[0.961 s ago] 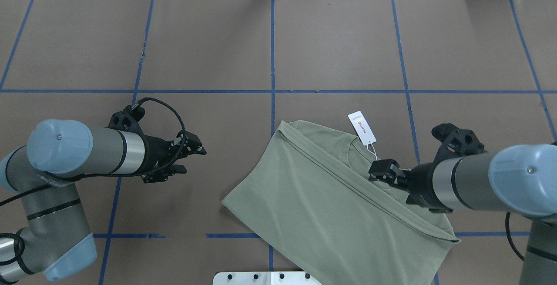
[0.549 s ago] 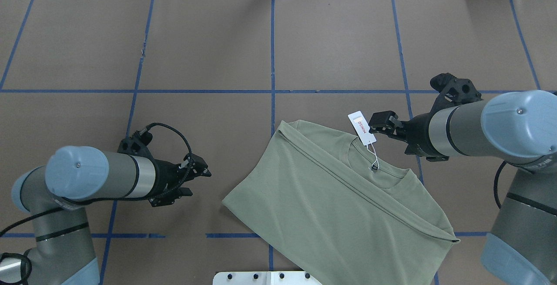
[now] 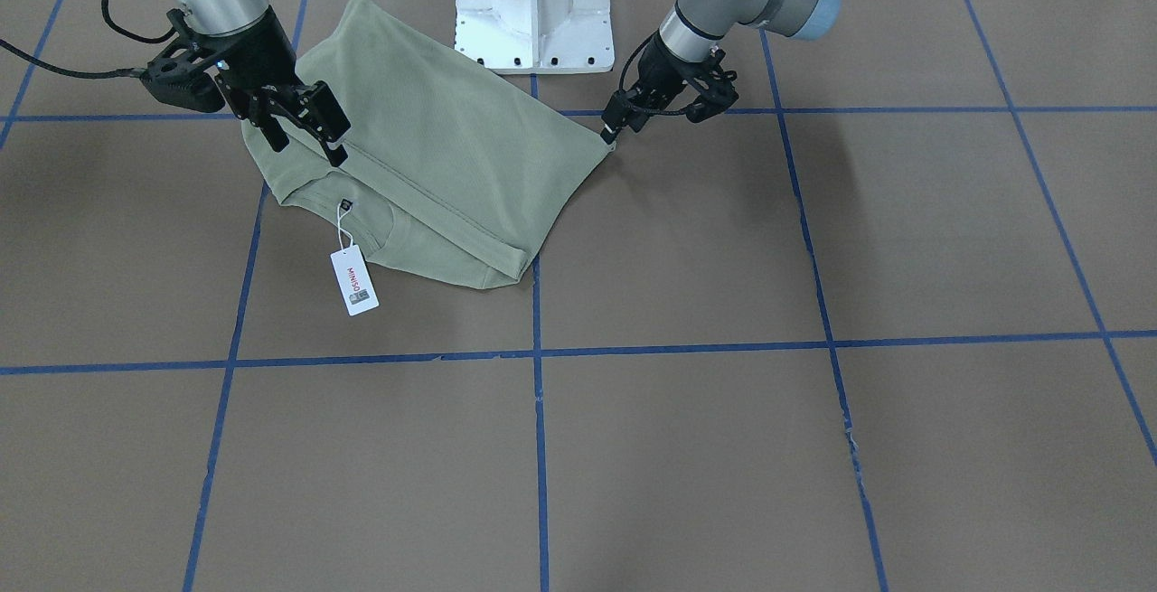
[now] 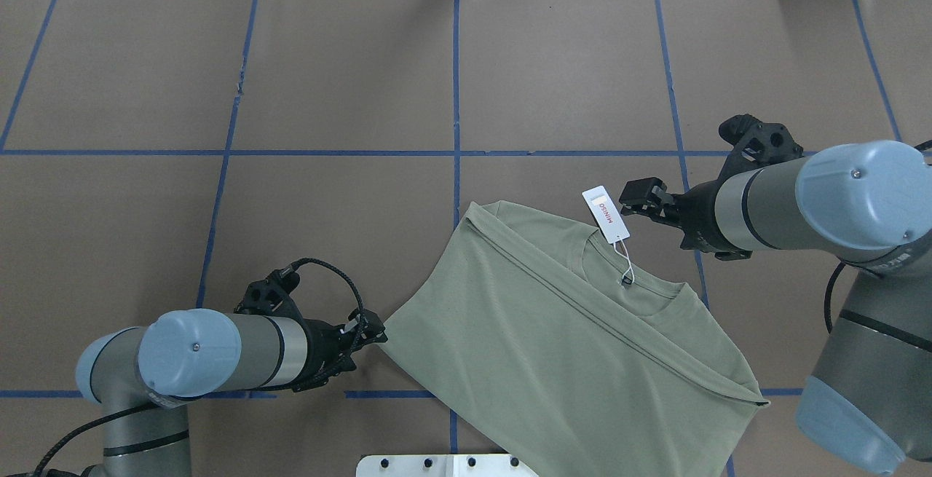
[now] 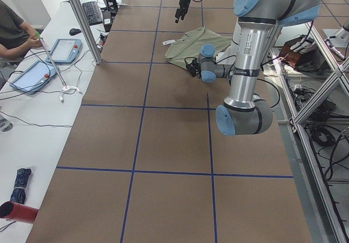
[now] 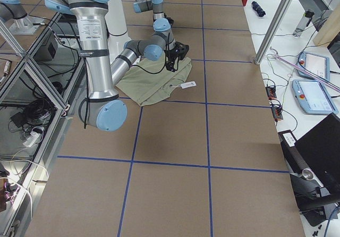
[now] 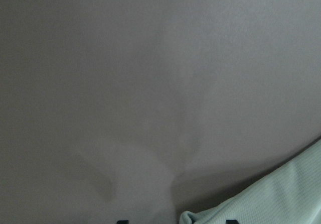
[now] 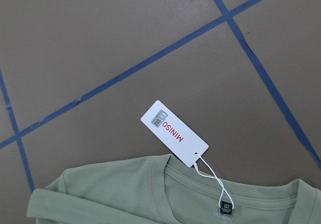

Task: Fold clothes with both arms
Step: 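Grasp the collar with the right gripper while the left gripper reaches the shirt's near corner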

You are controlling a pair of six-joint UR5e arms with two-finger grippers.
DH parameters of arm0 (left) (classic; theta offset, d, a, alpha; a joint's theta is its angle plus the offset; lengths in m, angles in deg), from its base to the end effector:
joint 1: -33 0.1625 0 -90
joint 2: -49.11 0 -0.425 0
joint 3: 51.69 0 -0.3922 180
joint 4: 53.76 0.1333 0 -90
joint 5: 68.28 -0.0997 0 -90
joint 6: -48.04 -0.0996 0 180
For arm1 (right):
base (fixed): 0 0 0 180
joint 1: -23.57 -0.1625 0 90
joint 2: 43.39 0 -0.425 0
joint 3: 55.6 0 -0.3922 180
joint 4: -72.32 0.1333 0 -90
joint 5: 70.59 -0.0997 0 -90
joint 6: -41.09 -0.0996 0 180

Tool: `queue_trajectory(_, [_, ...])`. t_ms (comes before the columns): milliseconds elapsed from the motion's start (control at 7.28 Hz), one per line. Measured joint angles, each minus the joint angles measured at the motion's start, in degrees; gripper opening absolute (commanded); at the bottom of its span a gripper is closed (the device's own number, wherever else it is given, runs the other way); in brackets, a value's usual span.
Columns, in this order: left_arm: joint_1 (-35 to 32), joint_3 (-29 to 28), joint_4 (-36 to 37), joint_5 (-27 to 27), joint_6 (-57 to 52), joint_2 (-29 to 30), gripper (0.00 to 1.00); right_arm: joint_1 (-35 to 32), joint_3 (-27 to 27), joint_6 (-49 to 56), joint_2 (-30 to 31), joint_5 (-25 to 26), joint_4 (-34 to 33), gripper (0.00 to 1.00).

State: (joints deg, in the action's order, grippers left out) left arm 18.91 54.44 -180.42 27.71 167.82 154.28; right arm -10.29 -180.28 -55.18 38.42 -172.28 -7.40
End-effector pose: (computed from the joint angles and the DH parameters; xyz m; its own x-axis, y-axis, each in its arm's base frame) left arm 0.5283 -0.2593 0.3137 0.2422 -0.5701 -0.7851 0.3095 0.8123 -0.4944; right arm -0.3404 -0.3646 0.2950 0.4501 0.4308 0.7822 -0.4629 0.8616 -0.2082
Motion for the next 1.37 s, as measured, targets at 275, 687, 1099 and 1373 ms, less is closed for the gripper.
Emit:
queue_trajectory(275, [0.6, -1.0, 0.1, -1.7, -0.4, 1.2, 0.64, 0.0, 0.5, 0.0, 0.0, 0.0, 0.0, 1.00])
queue_trajectory(687, [0.7, -2.4, 0.3, -4.1, -1.5, 2.2, 0.00, 0.2, 0.8, 0.0, -0.1, 0.1, 0.1, 1.00])
queue_trajectory(1099, [-0.2, -2.3, 1.1, -4.2, -3.0, 2.5, 0.00, 0.4, 0.9, -0.1, -0.1, 0.0, 0.1, 1.00])
queue_trajectory(1373, [-6.3, -3.1, 2.6, -3.9, -10.6, 5.2, 0.00, 0.4, 0.7, -0.1, -0.1, 0.3, 0.1, 1.00])
